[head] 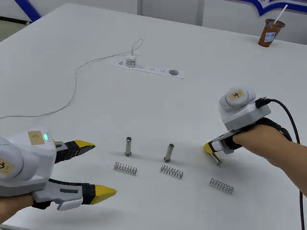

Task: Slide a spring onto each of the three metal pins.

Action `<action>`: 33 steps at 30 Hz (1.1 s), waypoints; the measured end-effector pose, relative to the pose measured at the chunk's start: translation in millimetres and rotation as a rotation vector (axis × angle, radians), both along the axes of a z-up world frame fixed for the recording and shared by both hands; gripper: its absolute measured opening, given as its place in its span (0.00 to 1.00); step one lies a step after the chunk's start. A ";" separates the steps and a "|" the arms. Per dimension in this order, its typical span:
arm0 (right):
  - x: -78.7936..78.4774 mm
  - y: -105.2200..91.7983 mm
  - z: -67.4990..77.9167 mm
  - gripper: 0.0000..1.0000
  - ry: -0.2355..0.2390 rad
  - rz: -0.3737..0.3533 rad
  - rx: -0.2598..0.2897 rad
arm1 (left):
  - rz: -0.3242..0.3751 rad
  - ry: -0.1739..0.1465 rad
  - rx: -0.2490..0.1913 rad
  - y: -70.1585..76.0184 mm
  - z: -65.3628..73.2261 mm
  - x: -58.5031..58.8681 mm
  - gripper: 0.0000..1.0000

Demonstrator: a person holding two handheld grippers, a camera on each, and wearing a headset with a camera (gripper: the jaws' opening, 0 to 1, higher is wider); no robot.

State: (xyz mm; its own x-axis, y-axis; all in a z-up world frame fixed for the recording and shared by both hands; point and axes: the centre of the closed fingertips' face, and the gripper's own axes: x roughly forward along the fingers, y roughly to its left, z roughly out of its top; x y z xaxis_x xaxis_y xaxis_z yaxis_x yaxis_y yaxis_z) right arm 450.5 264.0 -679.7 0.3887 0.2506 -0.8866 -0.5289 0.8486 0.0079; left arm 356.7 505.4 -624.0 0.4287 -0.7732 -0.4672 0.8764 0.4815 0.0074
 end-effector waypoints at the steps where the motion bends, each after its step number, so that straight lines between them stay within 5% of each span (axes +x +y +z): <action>1: 0.4 -0.6 -1.5 0.11 0.004 0.005 -0.005 | 0.001 0.000 -0.001 0.2 0.1 0.2 0.70; 28: -1.3 -0.8 -5.7 0.09 0.047 -0.009 -0.110 | -0.007 -0.004 0.006 -1.7 2.5 3.1 0.69; 33: -3.1 -6.2 -4.1 0.09 0.024 -0.040 -0.072 | -0.002 -0.011 0.002 -1.7 5.5 4.6 0.69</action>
State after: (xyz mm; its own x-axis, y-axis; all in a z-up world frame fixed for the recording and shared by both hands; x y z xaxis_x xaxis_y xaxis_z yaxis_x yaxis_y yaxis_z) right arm 447.4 257.8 -683.8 0.3758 0.1701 -0.9110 -0.4946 0.8681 -0.0420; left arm 361.3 503.7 -618.5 0.4325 -0.7733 -0.4637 0.8771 0.4800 0.0177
